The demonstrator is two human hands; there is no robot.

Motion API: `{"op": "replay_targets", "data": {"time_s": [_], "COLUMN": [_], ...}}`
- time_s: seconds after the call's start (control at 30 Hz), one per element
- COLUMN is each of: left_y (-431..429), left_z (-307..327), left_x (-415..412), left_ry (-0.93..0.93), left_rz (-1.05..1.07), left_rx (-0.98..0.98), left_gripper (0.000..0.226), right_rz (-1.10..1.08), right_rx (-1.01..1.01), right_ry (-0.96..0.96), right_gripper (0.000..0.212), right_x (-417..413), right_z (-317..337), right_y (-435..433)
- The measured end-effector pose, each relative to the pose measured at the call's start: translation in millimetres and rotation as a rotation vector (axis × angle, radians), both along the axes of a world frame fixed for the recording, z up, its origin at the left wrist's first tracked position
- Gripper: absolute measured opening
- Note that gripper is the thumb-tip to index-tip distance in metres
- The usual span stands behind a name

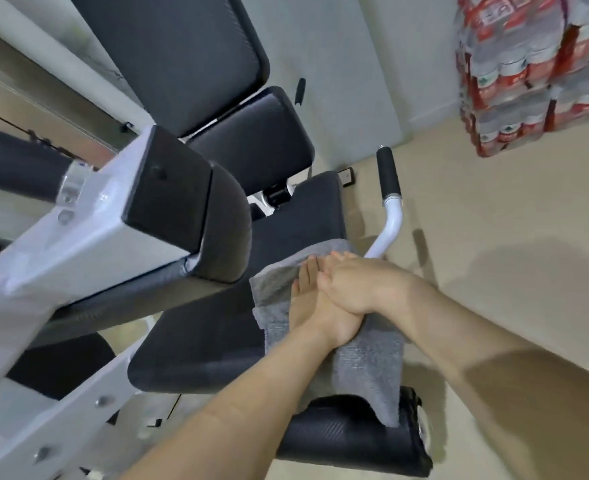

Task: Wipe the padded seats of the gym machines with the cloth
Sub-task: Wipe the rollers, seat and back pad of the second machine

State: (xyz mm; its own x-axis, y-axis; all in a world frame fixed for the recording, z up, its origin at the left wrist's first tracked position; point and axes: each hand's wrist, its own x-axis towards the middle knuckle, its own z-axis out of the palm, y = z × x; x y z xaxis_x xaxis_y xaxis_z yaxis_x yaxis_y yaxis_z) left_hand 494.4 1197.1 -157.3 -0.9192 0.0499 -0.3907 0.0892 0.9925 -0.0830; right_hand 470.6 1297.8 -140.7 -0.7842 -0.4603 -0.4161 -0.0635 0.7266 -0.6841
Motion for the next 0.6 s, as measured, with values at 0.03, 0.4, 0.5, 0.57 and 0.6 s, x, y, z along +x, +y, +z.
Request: {"op": "replay_targets", "data": {"time_s": [0.03,0.4,0.5,0.57,0.6], "left_y": [1,14,19,25,28], "left_z": [-3,-12,-19,-21,-21], "left_x": [-6,-65,-76,-84,-87], "left_ry": [0.023,0.067,0.087,0.09,0.082], "left_rz": [-0.016,0.133,0.215,0.269,0.305], "left_rx": [-0.014,-0.008,-0.027,-0.021,-0.022], "left_gripper": [0.076,0.073,0.074,0.074,0.075], "right_rz": [-0.001,0.273,0.317,0.364,0.397], "right_rx": [0.001,0.297,0.312,0.313,0.326], "right_ry": [-0.011,0.025,0.044,0.018,0.016], "right_gripper": [0.049,0.056,0.059,0.062,0.064], "right_x": [-7,-84,-99,-110,-113], "right_z": [0,-4,-10,-14,-15], "right_y": [0,-11,-14,-11,-9]}}
